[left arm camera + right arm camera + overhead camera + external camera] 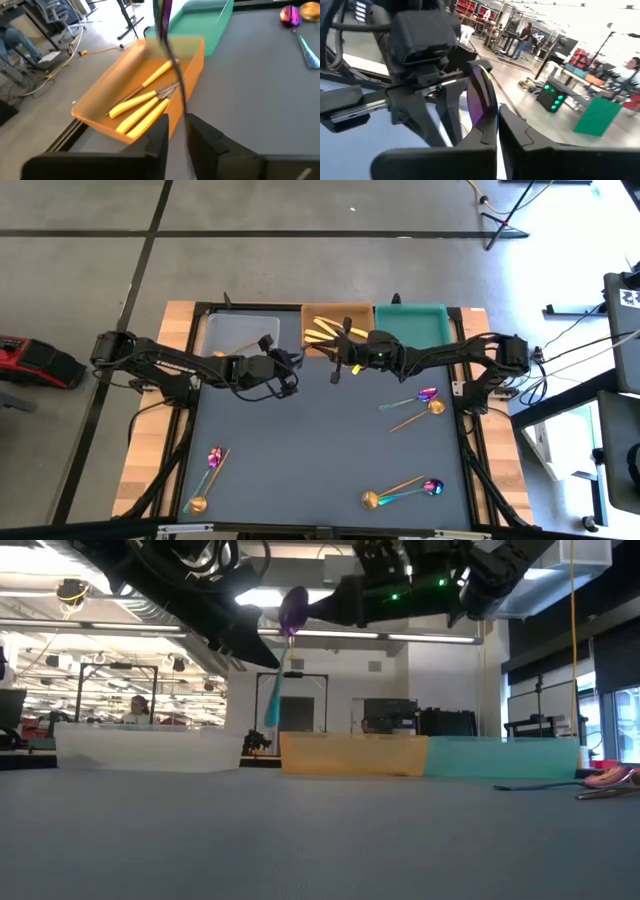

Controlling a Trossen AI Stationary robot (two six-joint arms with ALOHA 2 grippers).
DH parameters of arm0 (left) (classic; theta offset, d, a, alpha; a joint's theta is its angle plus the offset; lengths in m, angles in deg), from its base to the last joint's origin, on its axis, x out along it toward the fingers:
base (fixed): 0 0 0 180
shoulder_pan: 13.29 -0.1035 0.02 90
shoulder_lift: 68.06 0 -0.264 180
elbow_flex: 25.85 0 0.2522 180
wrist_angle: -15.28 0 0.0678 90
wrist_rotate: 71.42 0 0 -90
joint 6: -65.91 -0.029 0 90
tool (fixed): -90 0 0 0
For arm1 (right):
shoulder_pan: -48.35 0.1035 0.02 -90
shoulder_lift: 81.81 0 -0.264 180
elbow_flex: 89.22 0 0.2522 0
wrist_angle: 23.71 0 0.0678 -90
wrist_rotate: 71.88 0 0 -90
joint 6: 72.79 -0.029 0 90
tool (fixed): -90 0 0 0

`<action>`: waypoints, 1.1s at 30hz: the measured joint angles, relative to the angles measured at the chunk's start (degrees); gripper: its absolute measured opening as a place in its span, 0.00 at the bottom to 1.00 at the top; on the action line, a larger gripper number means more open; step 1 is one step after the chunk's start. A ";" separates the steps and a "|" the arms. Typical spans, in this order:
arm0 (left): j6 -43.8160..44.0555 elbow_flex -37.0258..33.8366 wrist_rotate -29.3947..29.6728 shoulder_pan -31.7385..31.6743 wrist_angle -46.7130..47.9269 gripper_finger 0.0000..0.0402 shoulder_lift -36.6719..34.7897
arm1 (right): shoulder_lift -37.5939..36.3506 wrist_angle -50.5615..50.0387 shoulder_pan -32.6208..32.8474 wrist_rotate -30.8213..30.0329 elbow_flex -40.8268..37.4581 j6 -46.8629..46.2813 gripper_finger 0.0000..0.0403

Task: Sort silverware by color (type)
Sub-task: Put the blue spoon into the blue bin

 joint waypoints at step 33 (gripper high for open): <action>1.28 0.00 -3.40 1.25 5.58 0.24 -0.02 | -30.57 -63.48 -15.60 -32.82 0.00 4.65 0.00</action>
